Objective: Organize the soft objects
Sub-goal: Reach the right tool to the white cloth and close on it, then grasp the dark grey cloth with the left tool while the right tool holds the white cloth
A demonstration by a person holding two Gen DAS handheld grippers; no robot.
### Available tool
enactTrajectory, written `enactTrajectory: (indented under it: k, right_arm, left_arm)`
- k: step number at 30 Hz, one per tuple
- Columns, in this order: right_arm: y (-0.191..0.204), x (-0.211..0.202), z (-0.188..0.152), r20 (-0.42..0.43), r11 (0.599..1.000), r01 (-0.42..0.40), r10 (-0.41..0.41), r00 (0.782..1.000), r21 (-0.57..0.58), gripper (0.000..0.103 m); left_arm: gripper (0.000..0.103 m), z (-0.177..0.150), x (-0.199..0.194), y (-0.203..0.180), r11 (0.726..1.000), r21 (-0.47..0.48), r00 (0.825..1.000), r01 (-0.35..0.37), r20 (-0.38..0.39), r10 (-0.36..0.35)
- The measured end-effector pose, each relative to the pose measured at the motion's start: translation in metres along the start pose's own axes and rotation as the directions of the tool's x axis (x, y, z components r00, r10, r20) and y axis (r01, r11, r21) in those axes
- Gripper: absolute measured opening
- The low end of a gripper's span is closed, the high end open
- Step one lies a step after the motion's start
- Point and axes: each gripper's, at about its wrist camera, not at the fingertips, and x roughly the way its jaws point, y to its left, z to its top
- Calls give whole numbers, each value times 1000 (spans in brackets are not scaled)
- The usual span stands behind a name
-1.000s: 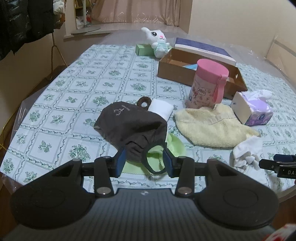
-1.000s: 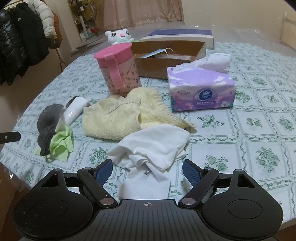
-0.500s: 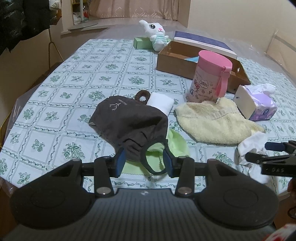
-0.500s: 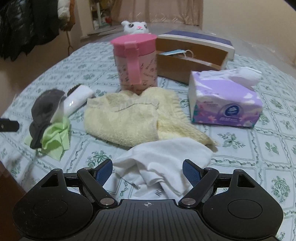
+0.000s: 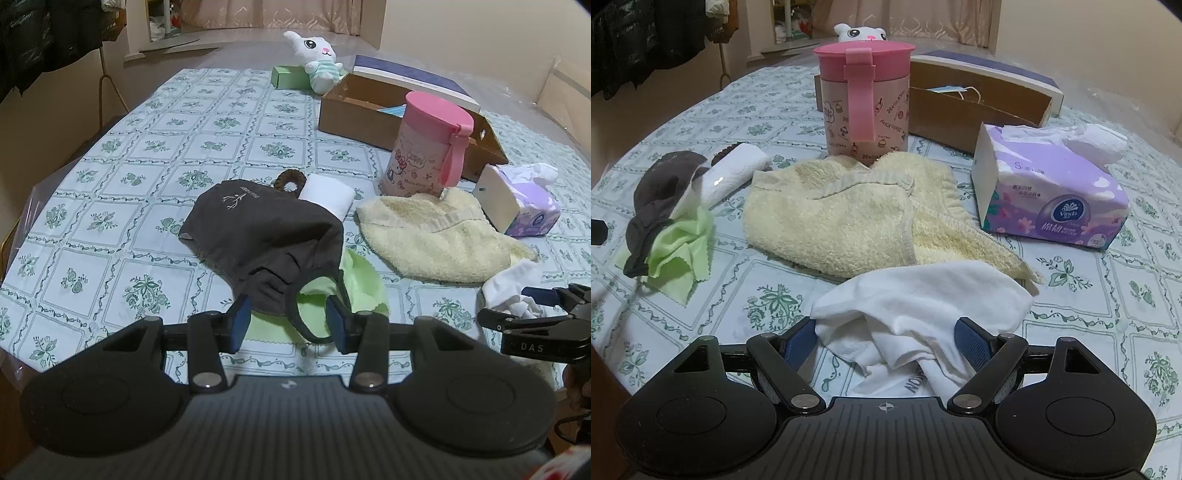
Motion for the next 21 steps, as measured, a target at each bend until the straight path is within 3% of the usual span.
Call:
enactTrajectory:
  k: [1,6,11,14,21]
  right_arm:
    - [0,1,0,2,1000,4,-4,1000,-2,81]
    - [-1,0,-2,20,999,40,-40,999,-17,57]
    - [-11,-5,-2,31,999,52,-52,998,-4,23]
    - [-20,-10,0,29,999,31,-31,999,27,17]
    - [-42,-33,9,60,992,12,-20,998,124,16]
  left_arm:
    - [42,0,1,0,1000,-2,1000,-2,0,2]
    - [42,-1,4,4,1000,-12,1000,-11,-4,11]
    - [42,-2,7,7,1000,-17,1000,-16,-7,16]
    - [42,-2,10,6,1000,-12,1000,-16,-6,15]
    - [42,3,26,3,999,33,999,-38,7,38]
